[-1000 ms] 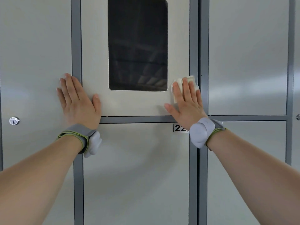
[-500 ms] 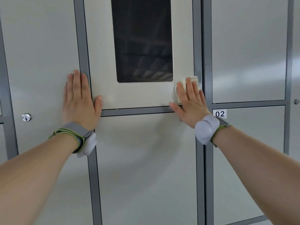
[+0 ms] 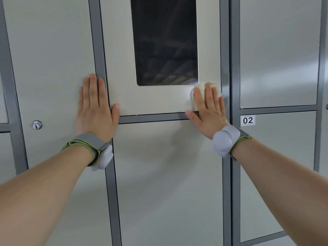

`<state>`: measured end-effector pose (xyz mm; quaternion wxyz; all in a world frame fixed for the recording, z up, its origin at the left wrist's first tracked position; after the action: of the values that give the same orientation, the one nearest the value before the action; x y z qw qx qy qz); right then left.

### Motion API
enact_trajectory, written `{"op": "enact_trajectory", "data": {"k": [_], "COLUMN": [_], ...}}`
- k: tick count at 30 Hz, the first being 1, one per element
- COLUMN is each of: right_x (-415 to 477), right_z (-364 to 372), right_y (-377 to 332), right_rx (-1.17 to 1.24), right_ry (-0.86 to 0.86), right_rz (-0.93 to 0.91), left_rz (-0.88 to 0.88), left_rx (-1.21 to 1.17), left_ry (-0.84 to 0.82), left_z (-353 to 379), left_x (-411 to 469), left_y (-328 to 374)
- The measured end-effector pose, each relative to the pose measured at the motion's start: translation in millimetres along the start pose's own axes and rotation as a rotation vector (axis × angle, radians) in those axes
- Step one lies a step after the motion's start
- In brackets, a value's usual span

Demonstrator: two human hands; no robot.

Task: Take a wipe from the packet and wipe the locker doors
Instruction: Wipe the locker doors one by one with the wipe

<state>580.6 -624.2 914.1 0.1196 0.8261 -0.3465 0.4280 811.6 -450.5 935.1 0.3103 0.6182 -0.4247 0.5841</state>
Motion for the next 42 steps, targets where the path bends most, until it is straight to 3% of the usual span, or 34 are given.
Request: {"op": "enact_trajectory", "data": {"k": [4, 10, 13, 17, 25, 32, 39, 42], "right_x": [3.9, -29.3, -15.2, 4.9, -23.1, 4.4, -18.9, -13.2], "right_z": [6.8, 32.0, 15.1, 4.5, 30.4, 7.0, 28.2, 14.4], "right_y": [-15.8, -48.5, -43.5, -43.9, -74.3, -74.1, -94.1, -92.2], "right_rx": [0.039, -0.047, -0.063, 0.038, -0.044, 0.002, -0.068, -0.104], "right_ry": [0.008, -0.053, 0.011, 0.049, 0.008, 0.039, -0.047, 0.013], "right_rz": [0.069, -0.197, -0.15, 0.072, -0.2, 0.015, -0.184, -0.176], "left_rz": [0.003, 0.027, 0.039, 0.055, 0.08, 0.149, 0.157, 0.194], "left_rx": [0.001, -0.022, -0.039, -0.069, -0.105, -0.095, -0.119, -0.121], "left_ry": [-0.005, -0.028, -0.041, -0.062, -0.118, -0.139, -0.186, -0.206], "left_z": [0.1, -0.9, -2.5, -5.7, -9.7, -14.2, -18.9, -24.6], "left_x": [1.8, 1.0, 0.0, -0.8, -0.8, -2.5, -5.2, -6.0], "left_y": [-1.6, -4.2, -6.5, -8.8, -13.1, -19.3, -20.8, -24.6]}}
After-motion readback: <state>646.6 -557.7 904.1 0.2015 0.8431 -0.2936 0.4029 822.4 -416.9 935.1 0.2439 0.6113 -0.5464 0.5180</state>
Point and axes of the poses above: each hand's wrist, its own x-axis towards the middle knuckle, its own z-axis out of the palm, y = z × x, the point moved 5 cm from there along x, towards the middle knuckle, and after that the axes turned 1 degree about z, right-handed, at the moved point
